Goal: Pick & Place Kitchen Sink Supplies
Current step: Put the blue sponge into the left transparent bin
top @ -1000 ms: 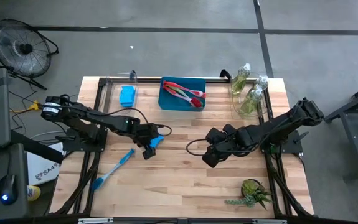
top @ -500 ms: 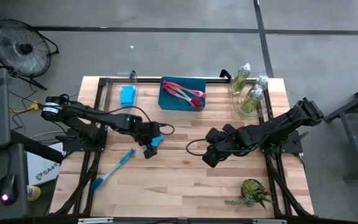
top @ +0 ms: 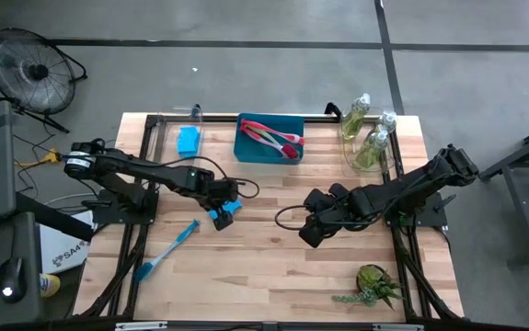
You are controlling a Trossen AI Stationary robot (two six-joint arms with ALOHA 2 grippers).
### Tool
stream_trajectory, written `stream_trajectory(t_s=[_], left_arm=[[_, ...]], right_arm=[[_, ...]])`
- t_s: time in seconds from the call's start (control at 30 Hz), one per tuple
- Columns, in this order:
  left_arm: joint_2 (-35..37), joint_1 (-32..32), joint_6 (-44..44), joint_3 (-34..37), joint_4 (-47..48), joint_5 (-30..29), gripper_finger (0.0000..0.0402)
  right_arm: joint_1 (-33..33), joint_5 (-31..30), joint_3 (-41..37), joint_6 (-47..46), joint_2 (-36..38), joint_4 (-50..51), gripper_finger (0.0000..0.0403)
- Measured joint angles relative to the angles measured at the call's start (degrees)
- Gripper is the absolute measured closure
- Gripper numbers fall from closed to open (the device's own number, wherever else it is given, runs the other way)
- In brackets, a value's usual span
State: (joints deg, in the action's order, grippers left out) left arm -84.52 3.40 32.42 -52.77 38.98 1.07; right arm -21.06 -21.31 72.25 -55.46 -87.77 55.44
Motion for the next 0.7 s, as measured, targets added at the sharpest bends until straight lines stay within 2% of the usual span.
stream_trajectory(t_s=[0.23,0.43,0.53,0.7], left_arm=[[-5.78,-0.02,0.42,-0.01,-1.07,-1.54,0.0043],[-9.38,-0.08,-0.80,-0.08,-2.14,1.49,0.0019],[-9.30,-0.42,-2.56,-0.09,-2.69,4.04,0.0007],[-9.36,-0.37,-1.72,-0.09,-3.30,2.86,0.0004]], right_arm=[[0.00,-0.03,0.00,0.15,0.00,-0.39,0.0210],[0.00,0.44,0.00,0.16,0.00,-0.41,0.0210],[0.00,0.67,0.00,0.14,0.00,-0.39,0.0210],[0.02,0.86,0.00,0.10,0.00,-0.35,0.0210]])
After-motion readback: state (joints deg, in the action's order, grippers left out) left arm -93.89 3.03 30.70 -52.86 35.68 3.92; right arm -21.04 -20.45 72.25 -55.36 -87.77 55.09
